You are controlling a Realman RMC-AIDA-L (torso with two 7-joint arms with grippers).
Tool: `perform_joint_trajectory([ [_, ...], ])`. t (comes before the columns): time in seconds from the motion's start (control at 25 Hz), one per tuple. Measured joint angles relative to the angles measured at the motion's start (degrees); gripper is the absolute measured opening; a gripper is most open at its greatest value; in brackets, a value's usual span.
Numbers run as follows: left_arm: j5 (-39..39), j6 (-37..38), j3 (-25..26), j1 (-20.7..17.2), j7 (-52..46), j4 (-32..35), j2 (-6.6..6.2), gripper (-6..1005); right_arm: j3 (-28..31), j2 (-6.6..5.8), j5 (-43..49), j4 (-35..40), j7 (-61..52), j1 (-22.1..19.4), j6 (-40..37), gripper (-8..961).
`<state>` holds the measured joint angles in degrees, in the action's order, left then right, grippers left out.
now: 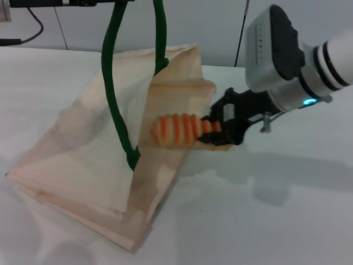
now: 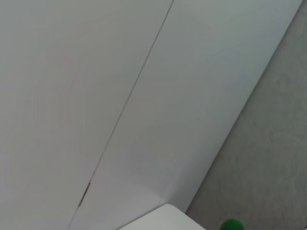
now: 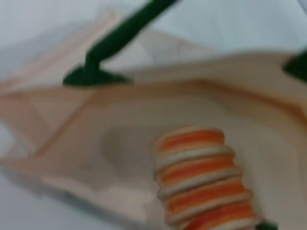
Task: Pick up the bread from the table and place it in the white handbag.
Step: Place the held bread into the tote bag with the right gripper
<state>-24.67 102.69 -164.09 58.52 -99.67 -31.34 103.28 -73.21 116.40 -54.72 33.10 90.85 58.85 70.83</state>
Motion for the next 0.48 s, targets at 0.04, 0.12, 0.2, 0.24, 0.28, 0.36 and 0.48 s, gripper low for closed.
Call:
perform_joint_trajectory([
  [0.04,0.0,0.0,0.0,0.1,0.0,0.0,0.09,119,-1.0,0.03,-1.3,-0.1,0.0,0.1,-0.3,377],
  [0.12,0.0,-0.1,0.0,0.2,0.1,0.0,0.31,119,-4.2,0.12,-5.0,-0.2,-0.1,0.2,-1.5,359],
  [0.2,0.0,-0.1,0.0,0.4,0.1,0.0,0.47,119,-8.0,0.23,-8.5,-0.2,-0.8,0.2,-4.1,340],
  [0.24,0.0,-0.1,0.0,0.5,0.1,0.0,0.57,119,-10.1,0.28,-10.4,-0.2,-1.3,0.2,-5.7,330],
  [0.28,-0.1,-0.1,0.0,0.6,0.1,0.0,0.69,119,-12.3,0.3,-12.4,-0.2,-1.7,0.1,-7.4,321],
  [0.36,-0.1,-0.3,0.0,0.8,0.1,0.1,0.91,119,-16.3,0.34,-16.1,-0.2,-2.5,0.0,-10.0,304],
  [0.48,-0.1,-0.8,0.0,0.9,0.1,0.1,1.17,119,-21.8,0.41,-21.4,0.1,-3.4,-0.1,-14.3,284],
])
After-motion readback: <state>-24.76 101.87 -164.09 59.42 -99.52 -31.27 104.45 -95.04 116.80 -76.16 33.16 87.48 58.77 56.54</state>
